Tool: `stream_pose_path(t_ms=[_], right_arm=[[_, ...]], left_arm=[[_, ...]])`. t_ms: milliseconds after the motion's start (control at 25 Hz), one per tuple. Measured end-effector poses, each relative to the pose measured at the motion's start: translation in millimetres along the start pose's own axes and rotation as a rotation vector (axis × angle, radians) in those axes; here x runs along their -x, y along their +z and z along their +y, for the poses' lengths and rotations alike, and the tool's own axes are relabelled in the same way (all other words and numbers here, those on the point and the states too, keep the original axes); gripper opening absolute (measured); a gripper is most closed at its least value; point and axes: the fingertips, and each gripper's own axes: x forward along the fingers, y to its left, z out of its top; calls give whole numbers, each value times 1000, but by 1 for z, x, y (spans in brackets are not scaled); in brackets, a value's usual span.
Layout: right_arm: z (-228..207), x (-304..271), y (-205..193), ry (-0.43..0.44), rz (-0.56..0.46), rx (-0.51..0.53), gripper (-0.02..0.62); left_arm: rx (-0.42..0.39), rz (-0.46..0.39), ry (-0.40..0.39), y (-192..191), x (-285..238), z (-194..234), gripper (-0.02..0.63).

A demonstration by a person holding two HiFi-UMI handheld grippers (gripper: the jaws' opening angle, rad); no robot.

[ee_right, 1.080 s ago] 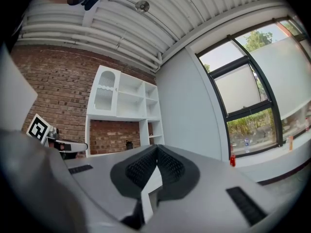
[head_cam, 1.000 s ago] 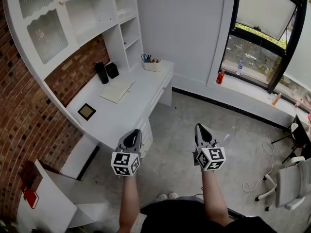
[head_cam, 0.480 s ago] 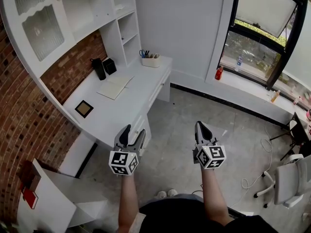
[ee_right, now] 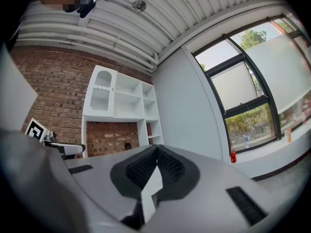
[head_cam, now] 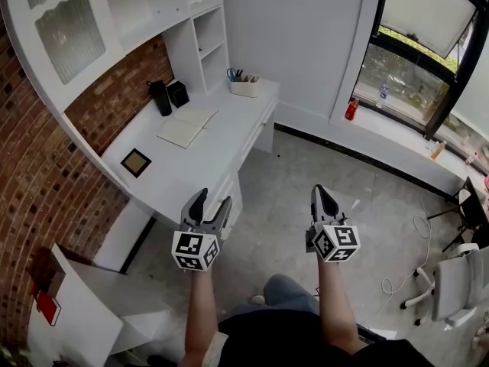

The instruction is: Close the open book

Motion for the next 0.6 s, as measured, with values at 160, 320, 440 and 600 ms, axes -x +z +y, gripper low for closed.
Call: stream_pose_path(t_ms=[160, 320, 440, 600], right_arm=[[-2, -14, -3, -3, 0, 7, -2], [-10, -40, 0, -4, -10, 10, -2], [-15, -68, 1, 15, -16, 19, -2], [-26, -119, -5, 52, -22, 19, -2]], left_arm=[[6, -2, -10, -4, -10, 10, 241], [8, -19, -2, -1, -27, 24, 241], [5, -35, 14, 2, -47, 38, 241], [4, -47, 46, 1, -82, 63, 241]])
